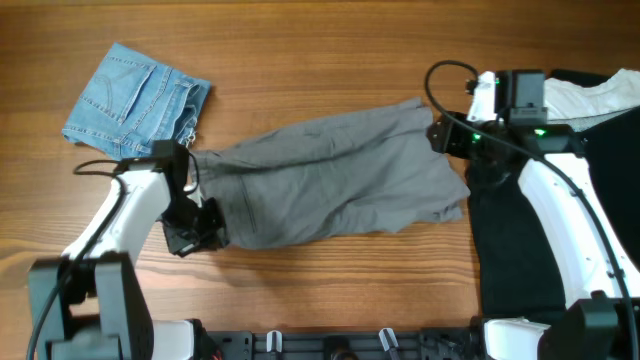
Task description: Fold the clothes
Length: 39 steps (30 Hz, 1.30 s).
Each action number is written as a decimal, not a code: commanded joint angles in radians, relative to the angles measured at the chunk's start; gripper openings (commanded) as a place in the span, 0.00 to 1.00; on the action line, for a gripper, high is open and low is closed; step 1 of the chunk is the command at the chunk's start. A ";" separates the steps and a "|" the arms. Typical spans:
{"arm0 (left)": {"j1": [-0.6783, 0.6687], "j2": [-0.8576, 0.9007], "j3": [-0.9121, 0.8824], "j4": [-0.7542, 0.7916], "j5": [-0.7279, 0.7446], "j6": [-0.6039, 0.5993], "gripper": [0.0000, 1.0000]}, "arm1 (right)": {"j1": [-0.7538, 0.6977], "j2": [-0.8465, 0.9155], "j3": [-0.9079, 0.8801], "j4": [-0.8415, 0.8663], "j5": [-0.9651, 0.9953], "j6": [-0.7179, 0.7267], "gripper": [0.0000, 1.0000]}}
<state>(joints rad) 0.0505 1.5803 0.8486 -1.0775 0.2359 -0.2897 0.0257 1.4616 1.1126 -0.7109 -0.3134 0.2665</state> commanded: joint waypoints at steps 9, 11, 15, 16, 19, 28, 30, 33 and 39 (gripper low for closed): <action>0.024 -0.111 0.065 -0.018 0.099 0.017 0.47 | 0.312 0.534 -0.021 0.326 -0.209 0.476 0.04; 0.024 -0.111 0.097 -0.005 0.149 0.018 0.47 | 0.313 0.565 -0.021 0.605 -0.218 0.495 0.04; -0.023 -0.111 0.125 0.093 0.231 0.051 0.49 | 0.278 0.539 0.039 1.076 -0.272 0.528 0.04; -0.056 -0.111 0.125 0.135 0.231 0.051 0.50 | 0.266 0.516 0.071 1.052 -0.319 0.511 0.04; -0.167 -0.110 0.125 0.317 0.188 0.051 0.53 | 0.257 0.390 0.106 0.787 -0.315 0.339 0.04; -0.370 0.103 0.125 0.669 0.032 0.179 0.11 | 0.259 0.367 0.032 0.038 0.015 0.126 0.12; -0.385 0.150 0.125 0.727 0.046 0.180 0.11 | 0.259 0.400 0.000 0.018 0.014 0.129 0.10; -0.394 0.228 0.125 0.863 0.024 0.208 0.10 | 0.259 0.444 -0.011 0.019 0.016 0.128 0.09; -0.251 0.303 0.145 1.237 -0.177 -0.064 0.18 | 0.259 0.447 -0.011 0.007 0.069 0.126 0.09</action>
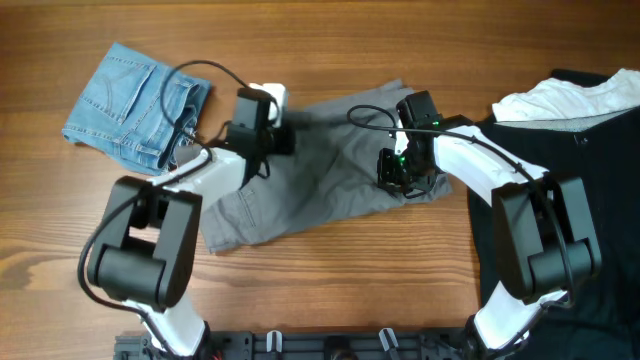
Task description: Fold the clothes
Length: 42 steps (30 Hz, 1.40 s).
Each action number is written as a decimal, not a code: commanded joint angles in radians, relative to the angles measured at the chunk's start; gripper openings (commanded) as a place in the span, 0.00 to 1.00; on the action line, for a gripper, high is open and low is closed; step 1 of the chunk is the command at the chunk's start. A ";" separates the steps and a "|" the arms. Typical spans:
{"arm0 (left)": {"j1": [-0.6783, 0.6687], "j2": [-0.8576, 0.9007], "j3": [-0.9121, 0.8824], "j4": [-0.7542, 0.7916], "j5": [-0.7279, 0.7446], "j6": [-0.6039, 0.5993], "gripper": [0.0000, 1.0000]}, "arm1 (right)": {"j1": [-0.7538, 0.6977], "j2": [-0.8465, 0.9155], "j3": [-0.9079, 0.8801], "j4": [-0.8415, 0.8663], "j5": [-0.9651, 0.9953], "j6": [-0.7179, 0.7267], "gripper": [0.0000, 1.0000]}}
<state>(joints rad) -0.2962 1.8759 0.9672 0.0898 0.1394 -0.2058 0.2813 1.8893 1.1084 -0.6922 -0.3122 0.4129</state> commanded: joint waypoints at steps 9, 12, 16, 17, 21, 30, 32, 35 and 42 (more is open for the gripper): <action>0.172 -0.157 0.232 -0.504 0.358 0.200 0.25 | 0.003 0.019 -0.007 -0.012 0.069 -0.019 0.13; 0.038 -0.040 0.228 -0.562 0.253 0.362 0.16 | 0.003 0.019 -0.007 -0.011 0.069 -0.019 0.13; -0.049 0.126 0.228 -0.388 0.253 0.389 0.06 | 0.003 0.019 -0.007 -0.006 0.069 -0.017 0.13; -0.059 0.154 0.228 -0.339 0.253 0.377 0.04 | 0.003 0.019 -0.007 -0.003 0.069 -0.017 0.14; -0.046 0.213 0.228 -0.031 0.024 0.134 0.06 | 0.003 0.019 -0.007 -0.005 0.069 -0.018 0.14; 0.166 0.071 0.569 -0.468 0.208 0.101 0.19 | 0.003 0.017 -0.004 -0.074 0.067 -0.021 0.15; 0.143 -0.013 0.568 -0.735 0.218 0.102 0.24 | -0.004 -0.035 0.049 -0.145 0.076 -0.101 0.11; 0.132 -0.001 0.557 -0.947 0.109 0.101 0.15 | -0.019 -0.143 0.124 -0.115 0.080 -0.093 0.07; 0.189 0.063 0.301 -0.728 0.004 0.079 0.17 | -0.023 -0.084 0.129 0.341 0.080 -0.036 0.04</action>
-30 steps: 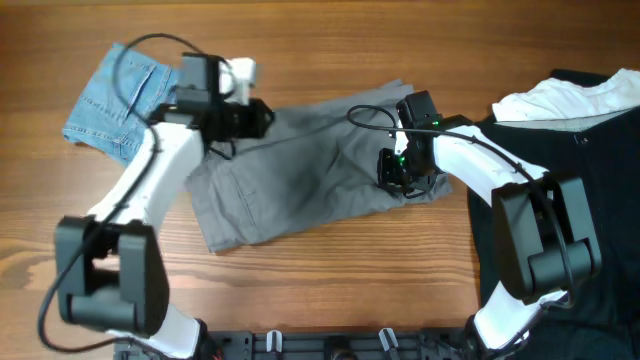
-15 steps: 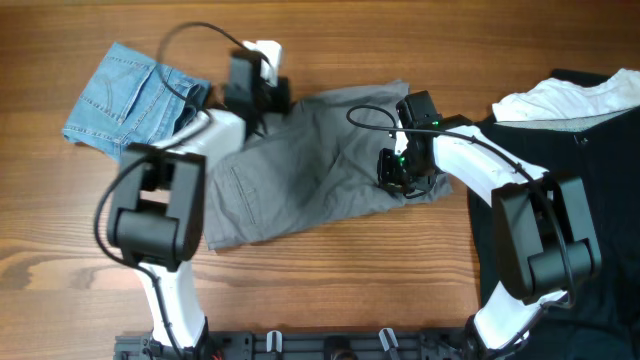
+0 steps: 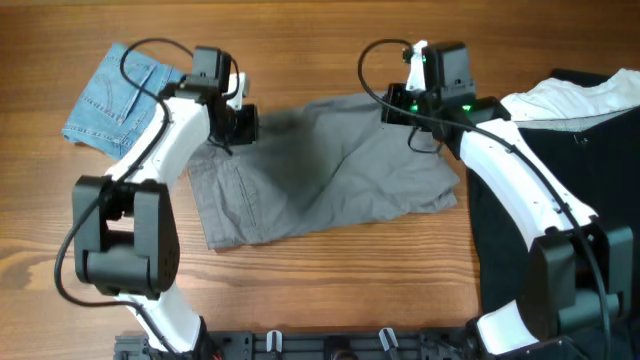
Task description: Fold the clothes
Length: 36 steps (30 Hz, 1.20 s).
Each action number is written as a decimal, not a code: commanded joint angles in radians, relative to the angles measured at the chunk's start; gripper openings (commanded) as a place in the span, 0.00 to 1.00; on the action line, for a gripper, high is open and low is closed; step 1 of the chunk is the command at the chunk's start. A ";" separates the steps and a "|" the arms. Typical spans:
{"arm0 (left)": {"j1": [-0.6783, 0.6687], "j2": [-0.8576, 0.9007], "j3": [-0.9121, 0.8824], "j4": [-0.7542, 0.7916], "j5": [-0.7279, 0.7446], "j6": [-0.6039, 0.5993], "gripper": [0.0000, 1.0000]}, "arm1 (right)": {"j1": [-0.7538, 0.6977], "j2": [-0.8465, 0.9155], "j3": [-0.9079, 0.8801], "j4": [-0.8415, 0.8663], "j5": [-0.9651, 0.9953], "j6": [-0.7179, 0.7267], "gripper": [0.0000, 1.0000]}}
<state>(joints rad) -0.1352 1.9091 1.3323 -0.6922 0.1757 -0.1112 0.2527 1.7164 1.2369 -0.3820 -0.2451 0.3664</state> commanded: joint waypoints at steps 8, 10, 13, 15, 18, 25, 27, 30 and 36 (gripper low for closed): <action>0.066 0.059 -0.074 0.084 -0.047 -0.032 0.16 | -0.021 0.390 0.000 0.457 0.148 0.186 0.04; 0.066 0.056 -0.074 0.078 -0.045 -0.032 0.19 | -0.045 0.398 0.001 0.570 0.193 0.232 0.04; 0.066 0.003 -0.043 0.039 -0.046 -0.030 0.32 | -0.077 0.334 0.013 0.529 0.193 0.076 0.04; 0.064 -0.107 0.018 -0.005 -0.020 -0.028 0.46 | -0.100 0.143 0.013 0.260 0.187 -0.026 0.13; 0.060 -0.175 0.018 -0.026 0.012 -0.026 0.50 | -0.092 -0.005 0.013 -0.085 0.022 -0.025 0.24; 0.061 -0.009 -0.028 -0.015 -0.063 0.003 0.53 | -0.115 0.014 -0.155 -0.509 0.219 0.086 0.83; 0.061 0.051 -0.028 -0.026 -0.062 0.002 0.52 | -0.155 0.015 -0.199 -0.412 0.271 0.048 0.83; 0.064 0.069 -0.031 -0.023 -0.066 0.003 0.52 | -0.169 0.015 -0.199 -0.406 0.246 -0.034 0.68; 0.079 0.069 -0.033 -0.010 -0.110 -0.001 0.53 | -0.184 0.012 -0.206 -0.509 0.375 0.095 0.04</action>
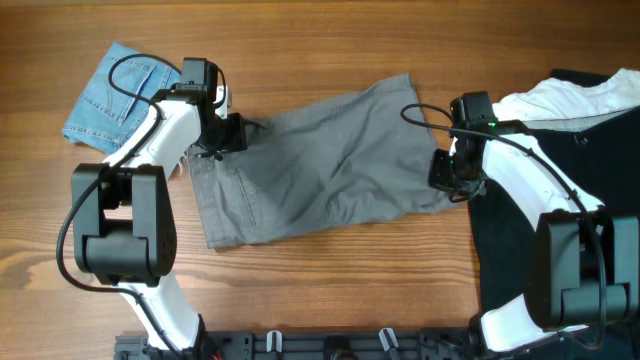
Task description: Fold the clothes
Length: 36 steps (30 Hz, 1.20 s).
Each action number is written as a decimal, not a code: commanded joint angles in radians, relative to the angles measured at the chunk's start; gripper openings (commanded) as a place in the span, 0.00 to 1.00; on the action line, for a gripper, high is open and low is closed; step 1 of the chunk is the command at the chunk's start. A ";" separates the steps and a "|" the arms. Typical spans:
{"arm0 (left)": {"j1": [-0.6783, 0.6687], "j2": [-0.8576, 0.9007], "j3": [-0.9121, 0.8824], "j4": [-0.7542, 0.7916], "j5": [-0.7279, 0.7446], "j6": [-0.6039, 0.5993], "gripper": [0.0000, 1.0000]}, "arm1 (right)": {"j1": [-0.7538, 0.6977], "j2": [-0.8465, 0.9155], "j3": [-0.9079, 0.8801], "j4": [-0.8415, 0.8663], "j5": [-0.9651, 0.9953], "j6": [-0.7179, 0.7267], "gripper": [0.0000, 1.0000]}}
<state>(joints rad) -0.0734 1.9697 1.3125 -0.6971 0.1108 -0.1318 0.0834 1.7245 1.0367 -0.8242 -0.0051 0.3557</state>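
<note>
Grey shorts point(320, 165) lie spread flat across the middle of the wooden table, waistband to the left and leg hems to the right. My left gripper point(236, 133) sits at the upper left corner of the waistband, and the cloth is drawn to a point into it. My right gripper point(447, 176) is low over the right hem near its lower corner. Its fingers are hidden under the wrist, so its state does not show.
Folded blue denim shorts point(135, 95) lie at the back left, just beyond the left arm. A black garment point(540, 250) covers the right side of the table, with a white garment point(580, 98) on top of it at the back.
My right gripper has moved from the upper edge of the shorts down to the right hem. The shorts' upper right corner now reaches further out. The left gripper has barely shifted.
First the shorts lay stretched between my two grippers, left at the lower waistband, right at the far hem. Then both grippers met over the bunched cloth. Later they stood along the upper edge. Now the shorts lie flatter, with grippers at waistband and right hem.
</note>
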 commanded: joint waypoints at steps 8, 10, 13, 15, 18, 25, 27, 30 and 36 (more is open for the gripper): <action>0.048 -0.029 0.049 -0.076 0.045 0.021 0.49 | -0.158 -0.019 0.024 -0.183 0.091 0.075 0.32; 0.027 -0.083 0.093 -0.109 0.139 0.024 0.49 | -0.158 -0.060 0.045 -0.182 0.006 0.014 0.34; -0.068 -0.153 0.103 -0.068 0.282 0.028 0.29 | -0.158 -0.192 0.069 -0.175 -0.082 -0.015 0.46; -0.162 -0.123 0.090 -0.044 0.262 0.109 0.19 | -0.158 -0.242 0.069 -0.171 -0.157 -0.017 0.45; -0.257 0.001 0.079 -0.032 0.206 0.105 0.12 | -0.114 -0.240 0.060 -0.156 -0.438 -0.147 0.27; -0.161 0.135 0.115 0.051 0.084 -0.007 0.21 | 0.084 -0.128 -0.250 0.097 -0.407 0.023 0.14; -0.111 0.073 0.224 -0.116 0.189 -0.007 0.38 | 0.084 -0.073 -0.306 0.154 -0.391 0.092 0.15; -0.083 -0.031 0.296 -0.320 0.199 -0.007 0.73 | 0.081 -0.084 -0.253 0.124 -0.382 0.047 0.15; 0.068 -0.154 0.283 -0.614 0.191 -0.007 0.85 | 0.081 -0.247 -0.056 0.021 -0.418 -0.120 0.20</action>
<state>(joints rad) -0.0792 1.8198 1.6024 -1.2636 0.2943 -0.1402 0.1623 1.5520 0.9379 -0.8185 -0.4004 0.2989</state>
